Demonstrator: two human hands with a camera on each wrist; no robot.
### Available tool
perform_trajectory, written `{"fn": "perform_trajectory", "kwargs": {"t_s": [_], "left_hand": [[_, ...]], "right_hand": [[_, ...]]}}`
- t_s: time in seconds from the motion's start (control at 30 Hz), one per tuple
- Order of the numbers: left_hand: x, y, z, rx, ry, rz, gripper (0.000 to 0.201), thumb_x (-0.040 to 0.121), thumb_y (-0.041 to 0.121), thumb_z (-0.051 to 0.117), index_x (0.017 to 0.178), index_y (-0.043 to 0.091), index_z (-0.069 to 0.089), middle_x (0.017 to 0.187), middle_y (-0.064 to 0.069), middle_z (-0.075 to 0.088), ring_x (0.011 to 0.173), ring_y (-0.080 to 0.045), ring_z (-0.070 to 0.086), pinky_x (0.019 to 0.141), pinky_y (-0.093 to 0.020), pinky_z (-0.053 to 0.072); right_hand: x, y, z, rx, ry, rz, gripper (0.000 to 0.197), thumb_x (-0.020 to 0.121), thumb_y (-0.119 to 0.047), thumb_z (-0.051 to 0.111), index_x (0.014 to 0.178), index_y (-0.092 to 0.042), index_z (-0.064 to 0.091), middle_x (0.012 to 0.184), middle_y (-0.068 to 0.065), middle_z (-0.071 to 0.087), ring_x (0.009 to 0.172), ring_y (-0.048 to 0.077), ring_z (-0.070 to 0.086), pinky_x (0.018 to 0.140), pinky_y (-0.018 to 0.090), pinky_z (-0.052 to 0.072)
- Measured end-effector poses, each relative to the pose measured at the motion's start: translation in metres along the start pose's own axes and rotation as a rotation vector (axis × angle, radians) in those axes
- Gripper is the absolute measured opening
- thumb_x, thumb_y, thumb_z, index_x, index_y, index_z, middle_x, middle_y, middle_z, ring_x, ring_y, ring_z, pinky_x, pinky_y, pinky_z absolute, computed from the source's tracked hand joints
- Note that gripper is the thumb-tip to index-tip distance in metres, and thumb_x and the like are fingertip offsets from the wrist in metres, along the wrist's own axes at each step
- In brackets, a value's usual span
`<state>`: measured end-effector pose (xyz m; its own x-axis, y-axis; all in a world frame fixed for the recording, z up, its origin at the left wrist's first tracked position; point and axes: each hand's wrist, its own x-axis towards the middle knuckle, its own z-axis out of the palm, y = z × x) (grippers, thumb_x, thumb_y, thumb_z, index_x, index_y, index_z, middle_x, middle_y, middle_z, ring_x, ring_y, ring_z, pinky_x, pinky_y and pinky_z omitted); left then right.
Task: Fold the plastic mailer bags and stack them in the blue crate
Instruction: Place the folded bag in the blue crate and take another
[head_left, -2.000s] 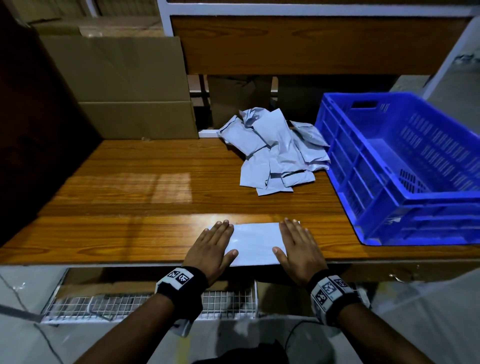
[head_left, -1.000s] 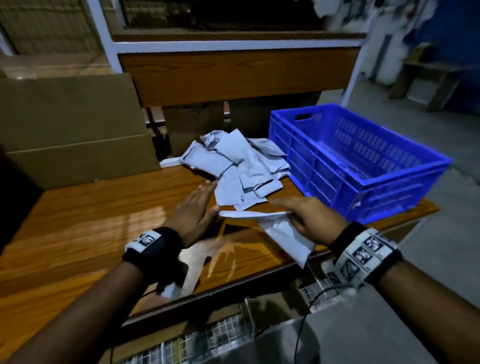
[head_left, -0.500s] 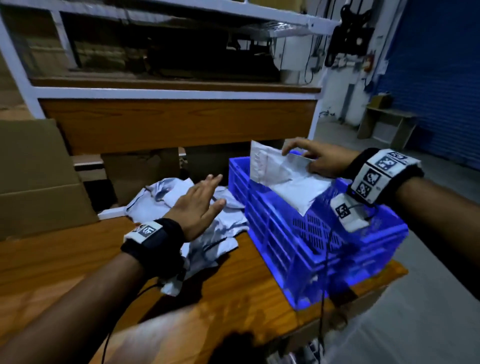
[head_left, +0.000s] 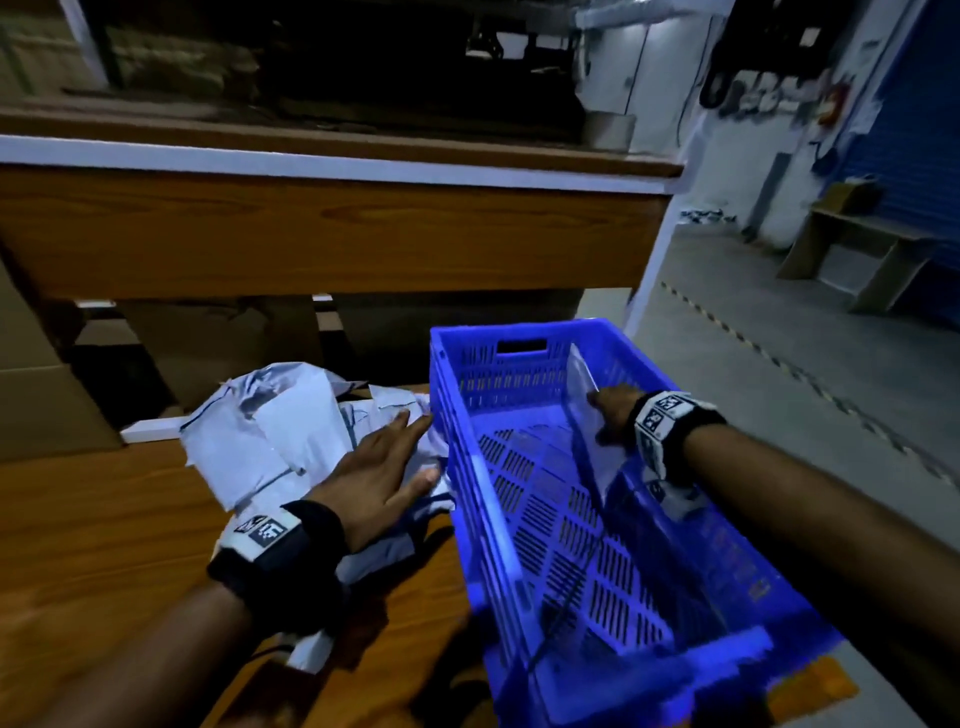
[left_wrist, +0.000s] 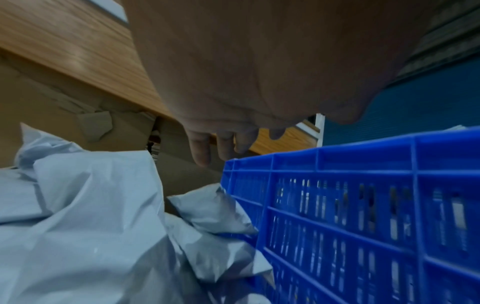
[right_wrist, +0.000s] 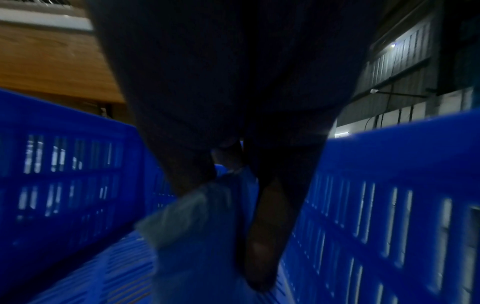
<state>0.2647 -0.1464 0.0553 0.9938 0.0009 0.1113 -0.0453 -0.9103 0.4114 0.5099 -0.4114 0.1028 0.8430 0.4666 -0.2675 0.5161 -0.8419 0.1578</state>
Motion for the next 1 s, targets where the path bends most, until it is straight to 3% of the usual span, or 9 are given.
{"fn": "perform_trajectory", "kwargs": {"t_s": [0.17, 0.37, 0.5, 0.57, 0.67, 0.73, 0.87, 0.93, 1.0], "left_hand": [[0.001, -0.005, 0.010, 0.017, -0.066, -0.045, 0.080, 0.081, 0.078, 0.011, 0.149, 0.042, -0.009, 0.162, -0.003, -0.001, 0.148, -0.016, 0.004, 0.117, -0.035, 0.013], [-0.001, -0.010, 0.011, 0.013, -0.083, -0.080, 0.080, 0.080, 0.080, 0.009, 0.149, 0.044, -0.009, 0.162, 0.001, -0.006, 0.147, -0.018, 0.004, 0.117, -0.040, 0.013], [-0.005, -0.010, 0.009, 0.027, -0.087, -0.093, 0.079, 0.081, 0.078, 0.010, 0.149, 0.043, -0.009, 0.162, 0.000, -0.006, 0.147, -0.020, 0.006, 0.115, -0.038, 0.013], [-0.008, -0.011, 0.007, 0.024, -0.095, -0.108, 0.080, 0.081, 0.079, 0.010, 0.149, 0.043, -0.009, 0.162, 0.000, -0.007, 0.147, -0.020, 0.005, 0.115, -0.039, 0.013], [-0.015, -0.018, 0.003, 0.035, -0.093, -0.132, 0.084, 0.076, 0.082, 0.006, 0.149, 0.044, -0.007, 0.162, 0.000, -0.005, 0.147, -0.020, 0.004, 0.116, -0.042, 0.014], [-0.019, -0.025, -0.001, 0.054, -0.073, -0.160, 0.086, 0.074, 0.083, 0.005, 0.150, 0.043, -0.004, 0.162, 0.000, -0.003, 0.147, -0.021, 0.005, 0.116, -0.045, 0.016], [-0.032, -0.040, -0.016, 0.278, -0.079, -0.175, 0.097, 0.068, 0.081, 0.001, 0.151, 0.033, 0.017, 0.162, 0.001, 0.004, 0.145, -0.024, 0.006, 0.114, -0.045, 0.020], [-0.042, -0.049, -0.022, 0.332, -0.078, -0.187, 0.098, 0.069, 0.079, 0.001, 0.151, 0.030, 0.022, 0.162, 0.001, 0.007, 0.145, -0.026, 0.006, 0.112, -0.044, 0.021], [-0.055, -0.058, -0.028, 0.323, -0.083, -0.205, 0.086, 0.079, 0.077, 0.013, 0.151, 0.029, 0.021, 0.161, 0.001, 0.009, 0.145, -0.025, 0.006, 0.112, -0.043, 0.022]], "right_hand": [[0.024, 0.008, 0.022, -0.018, -0.068, 0.051, 0.065, 0.081, -0.031, 0.076, 0.134, -0.006, 0.049, 0.138, 0.020, 0.048, 0.128, 0.031, 0.050, 0.101, 0.034, 0.044], [0.034, 0.020, 0.014, 0.119, -0.073, 0.016, 0.088, 0.072, -0.033, 0.084, 0.142, -0.003, 0.041, 0.146, 0.018, 0.043, 0.132, 0.030, 0.045, 0.106, 0.033, 0.039], [0.039, 0.027, 0.029, 0.080, -0.063, 0.086, 0.106, 0.072, -0.031, 0.082, 0.152, -0.005, 0.018, 0.156, 0.018, 0.022, 0.142, 0.033, 0.030, 0.115, 0.038, 0.028], [0.036, 0.027, 0.028, -0.013, -0.031, 0.053, 0.109, 0.065, -0.030, 0.080, 0.153, -0.015, 0.017, 0.159, 0.016, 0.017, 0.140, 0.035, 0.034, 0.113, 0.042, 0.033], [0.021, 0.021, 0.016, -0.108, -0.019, 0.001, 0.091, 0.076, -0.032, 0.077, 0.150, -0.027, 0.026, 0.162, 0.011, -0.007, 0.143, 0.035, 0.029, 0.109, 0.043, 0.037], [0.012, 0.016, 0.006, -0.102, -0.021, -0.024, 0.091, 0.077, -0.034, 0.079, 0.151, -0.026, 0.027, 0.163, 0.010, 0.002, 0.143, 0.031, 0.030, 0.110, 0.040, 0.036], [-0.013, 0.006, -0.014, 0.010, -0.015, -0.097, 0.069, 0.086, -0.034, 0.070, 0.146, -0.019, 0.039, 0.145, 0.007, 0.049, 0.131, 0.025, 0.047, 0.102, 0.027, 0.034], [-0.035, -0.004, -0.027, 0.053, -0.004, -0.131, 0.061, 0.088, -0.033, 0.069, 0.142, -0.020, 0.045, 0.136, 0.003, 0.058, 0.123, 0.020, 0.054, 0.090, 0.019, 0.034], [-0.059, -0.017, -0.042, 0.066, -0.020, -0.146, 0.059, 0.088, -0.035, 0.069, 0.141, -0.023, 0.046, 0.133, 0.000, 0.061, 0.121, 0.018, 0.056, 0.089, 0.018, 0.036]]}}
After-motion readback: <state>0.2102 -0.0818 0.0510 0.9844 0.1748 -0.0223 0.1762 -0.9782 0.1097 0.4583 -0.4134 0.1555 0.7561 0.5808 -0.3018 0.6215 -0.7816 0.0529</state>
